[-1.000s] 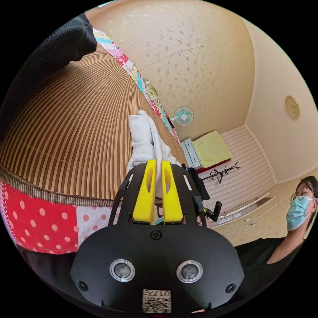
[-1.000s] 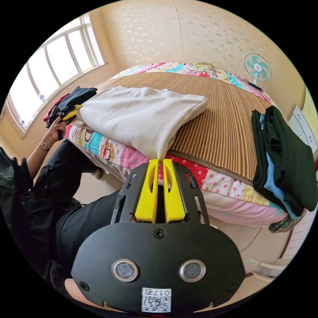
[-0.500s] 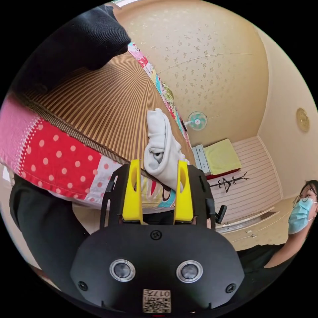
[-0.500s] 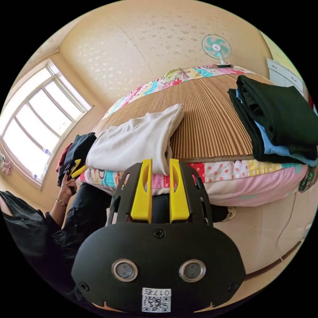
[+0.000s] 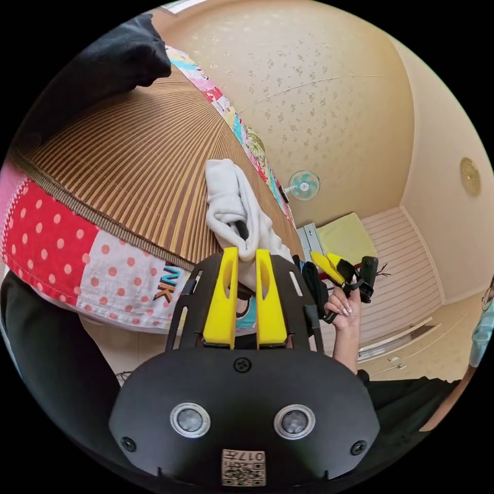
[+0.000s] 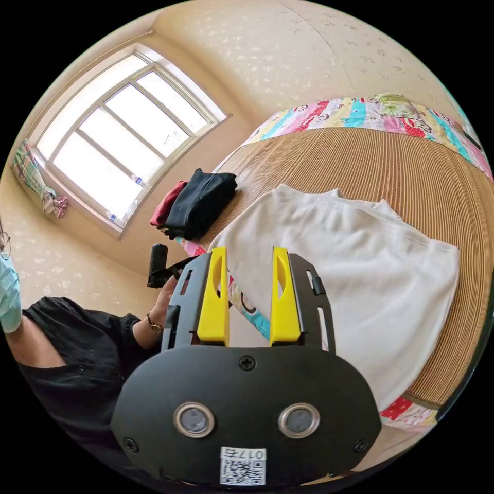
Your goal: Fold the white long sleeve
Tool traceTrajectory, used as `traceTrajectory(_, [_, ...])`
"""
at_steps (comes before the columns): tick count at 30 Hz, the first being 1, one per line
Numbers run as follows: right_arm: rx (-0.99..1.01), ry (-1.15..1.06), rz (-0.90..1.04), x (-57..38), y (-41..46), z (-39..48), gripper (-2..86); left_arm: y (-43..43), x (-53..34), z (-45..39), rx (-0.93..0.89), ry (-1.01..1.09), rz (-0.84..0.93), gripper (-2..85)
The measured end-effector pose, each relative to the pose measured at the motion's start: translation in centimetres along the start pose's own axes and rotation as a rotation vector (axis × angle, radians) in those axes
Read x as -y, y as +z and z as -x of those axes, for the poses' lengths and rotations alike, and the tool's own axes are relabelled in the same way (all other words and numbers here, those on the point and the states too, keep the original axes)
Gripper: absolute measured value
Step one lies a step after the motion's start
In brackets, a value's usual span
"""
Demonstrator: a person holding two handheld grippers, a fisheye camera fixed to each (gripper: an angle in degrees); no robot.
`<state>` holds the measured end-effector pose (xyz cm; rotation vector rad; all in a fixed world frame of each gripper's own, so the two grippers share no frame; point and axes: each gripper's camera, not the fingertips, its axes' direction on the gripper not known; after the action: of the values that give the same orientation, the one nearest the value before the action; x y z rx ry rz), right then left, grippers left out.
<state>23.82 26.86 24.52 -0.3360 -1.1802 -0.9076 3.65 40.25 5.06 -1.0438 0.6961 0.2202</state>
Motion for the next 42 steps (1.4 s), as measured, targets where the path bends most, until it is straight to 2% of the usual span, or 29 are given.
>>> traceTrajectory(4, [0.041,-0.021,0.256,8.5,7.0,3.1,18.3,0.5,-0.3,-3.8,0.023,0.144,-0.015,5.5])
traceTrajectory(8, [-0.181,-0.071,0.44,14.8,12.8,7.2,22.7,1.3,-0.7,-6.4,0.049,0.241,-0.022,5.3])
traceTrajectory(10, [-0.23,-0.08,0.551,16.7,15.5,8.6,23.2,1.7,-1.0,-7.4,0.063,0.274,-0.025,5.3])
traceTrajectory(12, [-0.263,-0.093,0.668,17.6,17.9,9.8,22.9,2.2,-1.4,-8.3,0.076,0.305,-0.024,5.2])
traceTrajectory(14, [-0.417,-0.179,0.792,17.6,20.2,11.6,19.7,2.9,-1.8,-9.1,0.107,0.326,-0.015,5.7])
traceTrajectory(18, [-0.641,-0.335,0.794,15.4,19.0,13.7,11.8,2.4,-2.3,-8.3,0.036,0.334,-0.008,7.5])
traceTrajectory(21, [-0.576,-0.349,0.646,14.0,12.0,13.0,9.7,1.3,-2.6,-6.9,-0.132,0.351,0.002,8.5])
traceTrajectory(22, [-0.492,-0.337,0.545,13.3,7.6,11.9,9.4,1.1,-2.7,-6.2,-0.183,0.338,0.005,8.7])
traceTrajectory(24, [-0.333,-0.265,0.369,11.5,-0.1,8.8,8.9,1.3,-2.6,-5.1,-0.201,0.308,0.034,9.1])
traceTrajectory(26, [-0.141,-0.164,0.11,7.2,-10.3,2.9,8.6,2.5,-2.3,-3.9,-0.183,0.273,0.088,10.6])
traceTrajectory(29, [0.009,-0.018,-0.135,0.2,-20.4,-5.7,8.9,5.0,-1.6,-3.0,-0.235,0.221,0.176,12.7])
traceTrajectory(32, [-0.017,0.109,-0.267,-6.3,-26.7,-13.0,10.4,8.5,-1.3,-3.0,-0.244,0.183,0.282,15.2])
traceTrajectory(35, [-0.023,0.318,-0.266,-11.5,-29.6,-19.4,12.9,12.4,-1.5,-3.3,-0.236,0.155,0.377,17.2])
traceTrajectory(39, [-0.017,0.432,-0.349,-17.7,-32.3,-20.1,15.1,16.9,-1.8,-2.9,-0.251,0.087,0.486,18.6])
traceTrajectory(42, [0.109,0.489,-0.502,-23.4,-34.0,-18.6,17.0,20.0,-2.3,-2.2,-0.298,0.004,0.564,16.0])
